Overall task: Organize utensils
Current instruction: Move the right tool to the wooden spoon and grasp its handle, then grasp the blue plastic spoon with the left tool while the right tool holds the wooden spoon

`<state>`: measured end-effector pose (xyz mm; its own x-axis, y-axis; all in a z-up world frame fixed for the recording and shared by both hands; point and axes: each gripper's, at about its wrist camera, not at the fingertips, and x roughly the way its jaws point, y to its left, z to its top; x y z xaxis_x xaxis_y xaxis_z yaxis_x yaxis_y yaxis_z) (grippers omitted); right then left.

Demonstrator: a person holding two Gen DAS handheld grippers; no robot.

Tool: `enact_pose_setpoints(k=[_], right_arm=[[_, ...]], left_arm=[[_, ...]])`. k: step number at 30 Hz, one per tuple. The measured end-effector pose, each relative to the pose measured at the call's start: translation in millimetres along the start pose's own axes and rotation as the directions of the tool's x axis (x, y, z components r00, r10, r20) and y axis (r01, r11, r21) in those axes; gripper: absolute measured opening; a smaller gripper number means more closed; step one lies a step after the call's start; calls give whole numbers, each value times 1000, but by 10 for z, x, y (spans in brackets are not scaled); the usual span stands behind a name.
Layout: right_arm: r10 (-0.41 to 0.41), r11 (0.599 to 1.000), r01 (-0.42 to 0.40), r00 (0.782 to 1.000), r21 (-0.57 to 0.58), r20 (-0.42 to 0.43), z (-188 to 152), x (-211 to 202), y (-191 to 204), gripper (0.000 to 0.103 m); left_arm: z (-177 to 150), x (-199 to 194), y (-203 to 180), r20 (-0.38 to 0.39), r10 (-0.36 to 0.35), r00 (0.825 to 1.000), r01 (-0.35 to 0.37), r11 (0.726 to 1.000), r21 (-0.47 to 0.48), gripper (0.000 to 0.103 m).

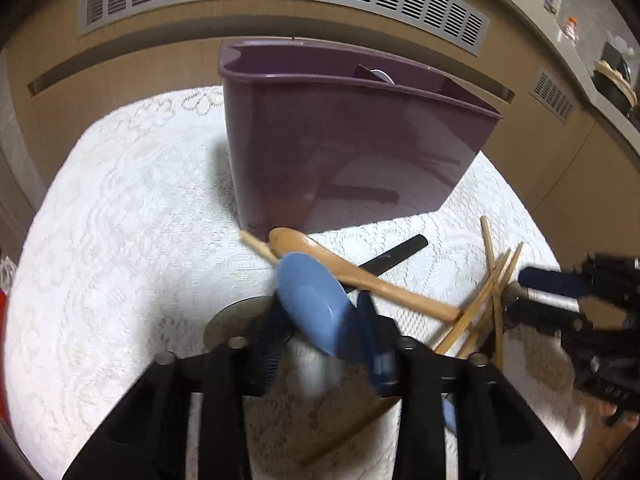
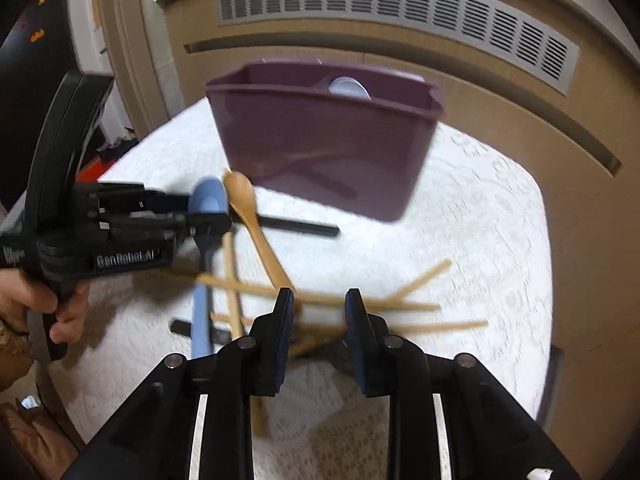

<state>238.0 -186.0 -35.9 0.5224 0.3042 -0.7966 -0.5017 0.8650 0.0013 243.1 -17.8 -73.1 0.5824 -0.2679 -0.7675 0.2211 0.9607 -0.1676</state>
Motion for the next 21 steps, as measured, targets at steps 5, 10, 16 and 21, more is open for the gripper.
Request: enact_pose_setpoints(k=[5, 10, 16, 21], right_arm=[[100, 995, -100, 995, -10, 2, 219, 145, 90, 30], [188, 982, -189, 981, -5, -50, 487, 500, 227, 30], [162, 984, -169, 981, -54, -110, 696, 884, 399, 30], [175, 981, -184, 974, -56, -141, 736, 1022, 457, 32]], left_arm=[[-142, -132, 114, -16, 12, 1000, -12, 999, 38, 17], [-258, -286, 304, -28, 13, 1000, -12, 999, 36, 18], [-299, -402, 510, -41, -46, 998, 45, 999, -31, 19], [-344, -506, 615, -50, -96, 994, 93, 993, -70, 24]])
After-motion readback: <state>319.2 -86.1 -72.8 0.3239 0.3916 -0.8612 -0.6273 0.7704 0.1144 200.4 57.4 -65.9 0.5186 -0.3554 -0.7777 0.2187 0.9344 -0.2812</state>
